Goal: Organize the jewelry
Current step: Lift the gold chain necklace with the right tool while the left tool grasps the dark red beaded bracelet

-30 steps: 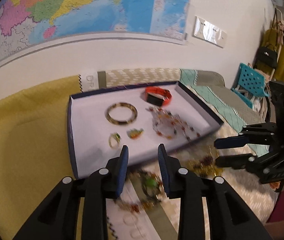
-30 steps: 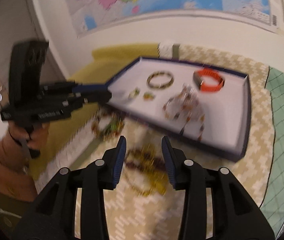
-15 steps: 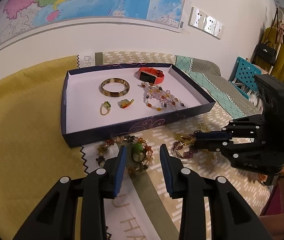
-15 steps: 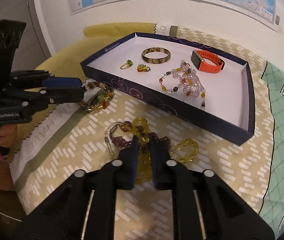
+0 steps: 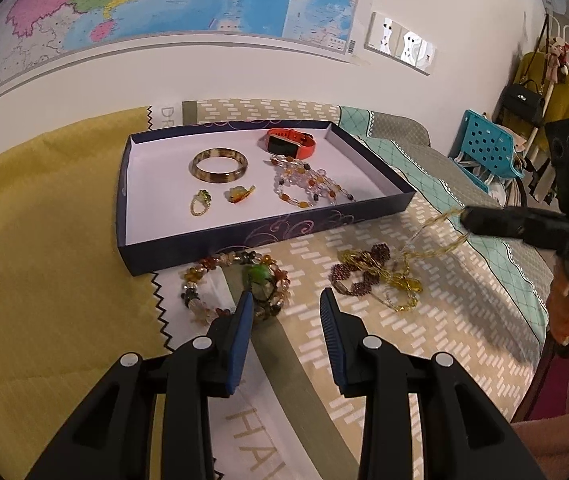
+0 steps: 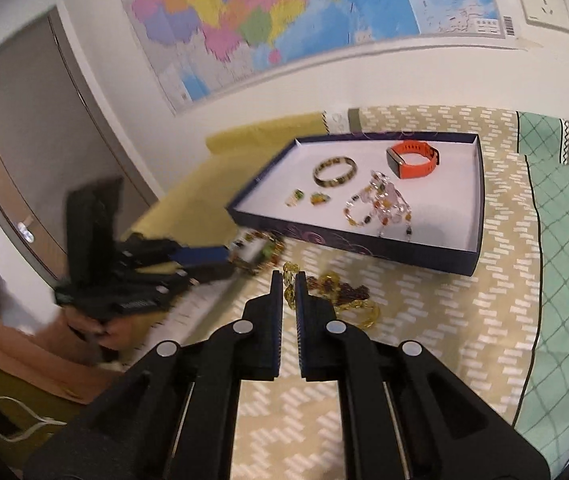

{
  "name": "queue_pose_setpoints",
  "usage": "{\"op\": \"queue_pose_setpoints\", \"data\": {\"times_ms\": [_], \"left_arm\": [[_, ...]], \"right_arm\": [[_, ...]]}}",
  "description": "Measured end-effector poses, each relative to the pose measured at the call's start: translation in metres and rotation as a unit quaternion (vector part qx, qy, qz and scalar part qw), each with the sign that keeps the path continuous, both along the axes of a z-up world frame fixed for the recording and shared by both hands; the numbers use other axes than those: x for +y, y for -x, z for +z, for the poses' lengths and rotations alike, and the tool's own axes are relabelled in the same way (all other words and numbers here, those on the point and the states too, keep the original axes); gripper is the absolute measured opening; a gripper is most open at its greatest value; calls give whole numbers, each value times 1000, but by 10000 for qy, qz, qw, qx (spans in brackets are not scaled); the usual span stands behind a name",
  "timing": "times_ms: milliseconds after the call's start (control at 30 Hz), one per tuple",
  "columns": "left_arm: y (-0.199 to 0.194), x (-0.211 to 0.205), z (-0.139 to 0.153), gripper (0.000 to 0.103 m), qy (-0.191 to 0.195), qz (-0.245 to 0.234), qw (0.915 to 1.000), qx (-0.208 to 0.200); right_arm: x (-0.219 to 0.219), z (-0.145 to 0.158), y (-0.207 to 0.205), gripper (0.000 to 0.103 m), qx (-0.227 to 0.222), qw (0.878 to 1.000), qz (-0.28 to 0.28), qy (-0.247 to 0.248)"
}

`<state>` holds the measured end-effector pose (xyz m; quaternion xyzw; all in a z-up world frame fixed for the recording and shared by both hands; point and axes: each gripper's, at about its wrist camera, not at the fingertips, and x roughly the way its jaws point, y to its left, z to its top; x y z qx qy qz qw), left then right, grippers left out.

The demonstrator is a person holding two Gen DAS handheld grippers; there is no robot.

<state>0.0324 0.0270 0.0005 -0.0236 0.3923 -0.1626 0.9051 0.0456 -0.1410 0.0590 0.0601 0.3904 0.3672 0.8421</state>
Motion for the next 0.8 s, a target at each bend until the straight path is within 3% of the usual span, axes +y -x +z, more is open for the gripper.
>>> {"op": "queue_pose_setpoints", "data": {"times_ms": [433,800], "left_arm": [[3,-7,-1,32,-26,-159,9999,-1],[1,-14,-2,32,-85,-250,9997,-6]], "right_arm": [[-22,58,17,6,-425,9922,-10,-1169],[-33,81,20,6,-736,9866,-96,-1451]]}}
